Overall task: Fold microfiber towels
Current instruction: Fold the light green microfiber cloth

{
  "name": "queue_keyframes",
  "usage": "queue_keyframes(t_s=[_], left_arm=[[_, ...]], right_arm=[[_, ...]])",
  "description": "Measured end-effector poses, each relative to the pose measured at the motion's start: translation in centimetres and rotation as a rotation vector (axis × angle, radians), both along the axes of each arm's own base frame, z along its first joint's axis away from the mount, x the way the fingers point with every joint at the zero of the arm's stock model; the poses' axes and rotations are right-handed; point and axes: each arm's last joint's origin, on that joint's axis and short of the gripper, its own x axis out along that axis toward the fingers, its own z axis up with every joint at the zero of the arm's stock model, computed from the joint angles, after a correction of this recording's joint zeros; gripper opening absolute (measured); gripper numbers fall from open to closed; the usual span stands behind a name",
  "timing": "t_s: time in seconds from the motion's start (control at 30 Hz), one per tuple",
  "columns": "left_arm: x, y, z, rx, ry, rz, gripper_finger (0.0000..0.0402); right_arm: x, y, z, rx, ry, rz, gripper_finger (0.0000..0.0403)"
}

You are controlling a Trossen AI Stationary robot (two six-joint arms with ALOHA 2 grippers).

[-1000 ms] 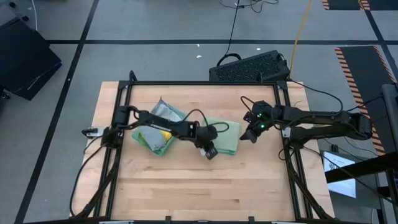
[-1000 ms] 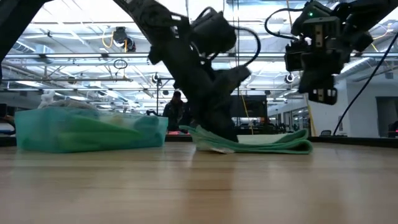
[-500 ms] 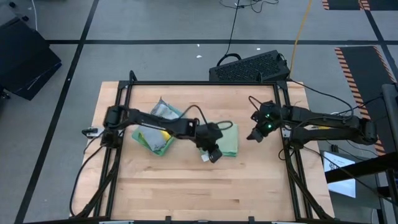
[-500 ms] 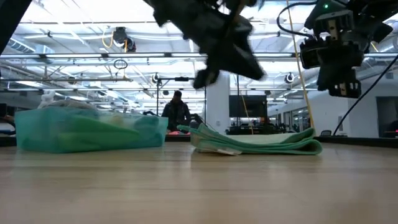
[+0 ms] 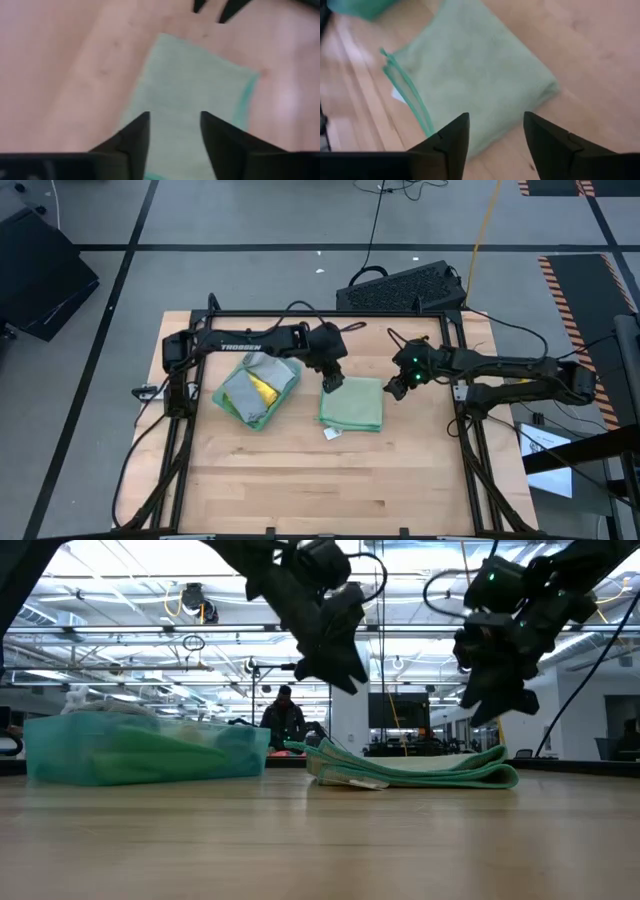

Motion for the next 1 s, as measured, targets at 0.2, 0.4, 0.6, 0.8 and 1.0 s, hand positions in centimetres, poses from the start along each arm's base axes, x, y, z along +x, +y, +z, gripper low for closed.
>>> queue_keyframes(t_s=[0.2, 0.4, 0.6, 0.8, 1.0], left_arm=[[-0.6, 3.3, -1.5, 0.149, 0.052, -0.096, 0.0253], [-1.1, 5.5, -4.3, 0.096, 0.131, -0.143, 0.0256], [-0.5, 5.7, -6.3, 0.073, 0.125, -0.241, 0.0226], [-0.2, 5.8, -8.7, 0.039, 0.178, -0.236, 0.0223], [0.1, 5.0, -9.3, 0.040, 0.165, -0.327, 0.0218]], right_arm=[[0.9, -1.4, -1.7, 0.068, 0.019, 0.057, 0.0202], [0.5, -3.0, -2.1, 0.060, 0.012, 0.019, 0.0206], [-0.4, -4.5, -1.7, 0.109, -0.045, -0.028, 0.0206], [-0.9, -5.3, -1.6, 0.120, -0.072, -0.047, 0.0206], [-0.9, -5.6, -2.1, 0.174, -0.037, -0.134, 0.0219]])
